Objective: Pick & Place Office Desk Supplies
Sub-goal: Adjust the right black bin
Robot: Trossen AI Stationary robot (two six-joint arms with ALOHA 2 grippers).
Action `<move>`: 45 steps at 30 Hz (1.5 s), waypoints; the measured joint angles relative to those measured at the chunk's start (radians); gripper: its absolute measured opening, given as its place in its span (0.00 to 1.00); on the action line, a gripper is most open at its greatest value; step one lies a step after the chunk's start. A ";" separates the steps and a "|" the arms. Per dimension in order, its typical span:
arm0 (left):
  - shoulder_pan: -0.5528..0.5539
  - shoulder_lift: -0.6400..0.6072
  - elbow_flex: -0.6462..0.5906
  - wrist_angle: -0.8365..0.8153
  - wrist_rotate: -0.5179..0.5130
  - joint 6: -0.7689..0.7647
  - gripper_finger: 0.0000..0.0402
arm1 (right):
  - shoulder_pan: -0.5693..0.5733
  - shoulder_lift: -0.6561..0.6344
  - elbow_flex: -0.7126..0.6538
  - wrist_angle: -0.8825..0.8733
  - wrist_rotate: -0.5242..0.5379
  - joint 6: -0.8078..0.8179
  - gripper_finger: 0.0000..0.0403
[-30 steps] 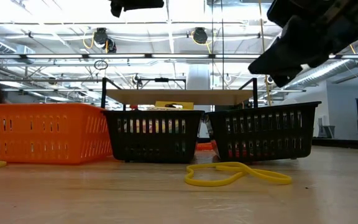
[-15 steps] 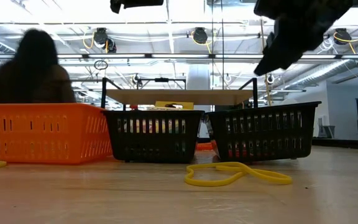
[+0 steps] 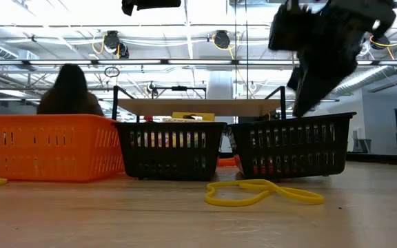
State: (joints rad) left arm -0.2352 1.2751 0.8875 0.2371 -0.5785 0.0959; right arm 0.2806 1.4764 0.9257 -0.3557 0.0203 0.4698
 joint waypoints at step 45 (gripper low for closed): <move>-0.009 0.000 0.000 -0.009 0.004 -0.005 0.30 | -0.023 -0.018 0.000 -0.245 -0.022 0.122 0.00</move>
State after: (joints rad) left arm -0.2446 1.2755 0.8879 0.2279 -0.5747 0.0910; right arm 0.2575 1.4582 0.9253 -0.6008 -0.0021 0.5918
